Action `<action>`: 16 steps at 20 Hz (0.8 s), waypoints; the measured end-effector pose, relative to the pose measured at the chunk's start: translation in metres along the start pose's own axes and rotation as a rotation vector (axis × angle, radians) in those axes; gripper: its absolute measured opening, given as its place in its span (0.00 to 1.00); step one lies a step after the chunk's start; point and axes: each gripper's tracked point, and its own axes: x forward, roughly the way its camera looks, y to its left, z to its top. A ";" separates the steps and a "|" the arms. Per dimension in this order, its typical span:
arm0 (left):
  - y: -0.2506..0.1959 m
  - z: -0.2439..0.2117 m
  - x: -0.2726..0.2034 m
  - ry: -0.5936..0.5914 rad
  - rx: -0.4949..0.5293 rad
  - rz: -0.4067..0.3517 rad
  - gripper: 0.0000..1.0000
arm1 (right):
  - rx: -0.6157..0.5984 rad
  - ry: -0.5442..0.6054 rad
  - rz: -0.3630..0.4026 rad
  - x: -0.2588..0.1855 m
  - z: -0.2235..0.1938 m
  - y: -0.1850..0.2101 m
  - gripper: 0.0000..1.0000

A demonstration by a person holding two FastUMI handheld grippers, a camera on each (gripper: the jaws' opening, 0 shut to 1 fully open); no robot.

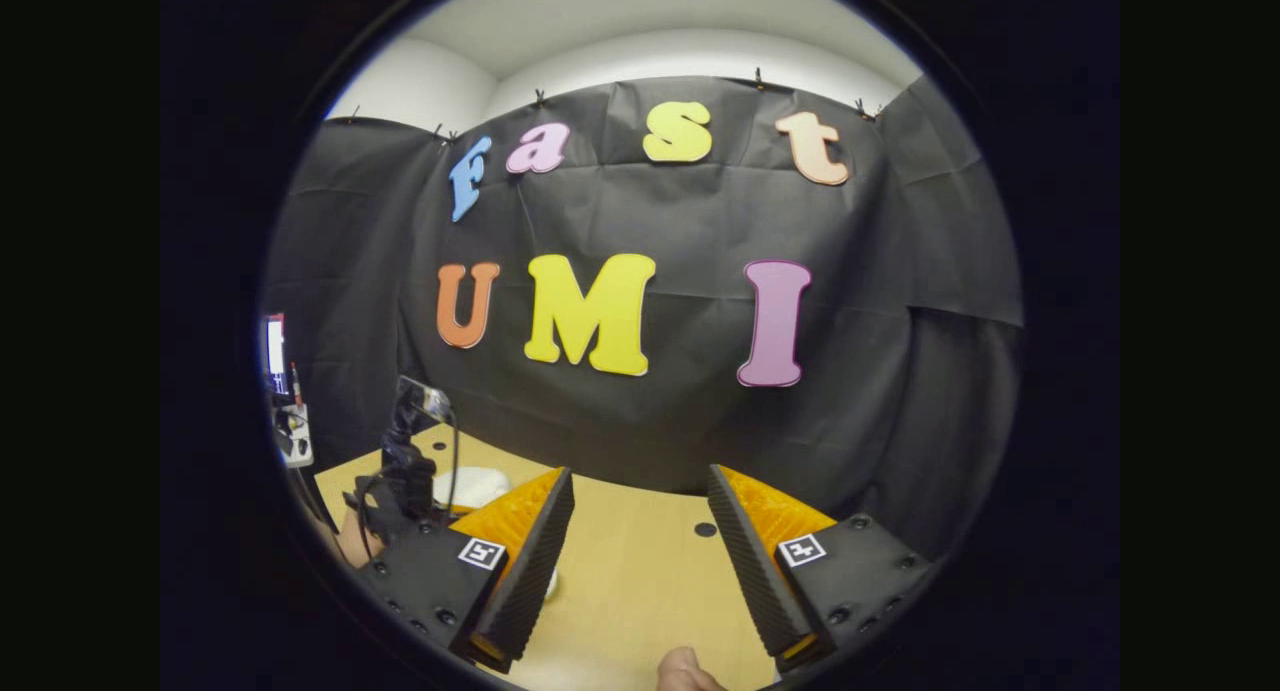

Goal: First open the suitcase, pack the skin care products into it, and then close the suitcase.

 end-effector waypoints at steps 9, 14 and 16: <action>-0.034 -0.079 0.023 0.171 0.094 -0.022 0.12 | 0.015 0.052 -0.058 0.002 -0.018 -0.019 0.80; -0.036 -0.064 0.013 0.134 0.016 -0.011 0.50 | 0.038 0.067 -0.092 0.007 -0.018 -0.015 0.80; -0.022 -0.045 0.000 0.100 -0.017 0.039 0.77 | 0.043 0.062 -0.104 0.008 -0.015 -0.009 0.80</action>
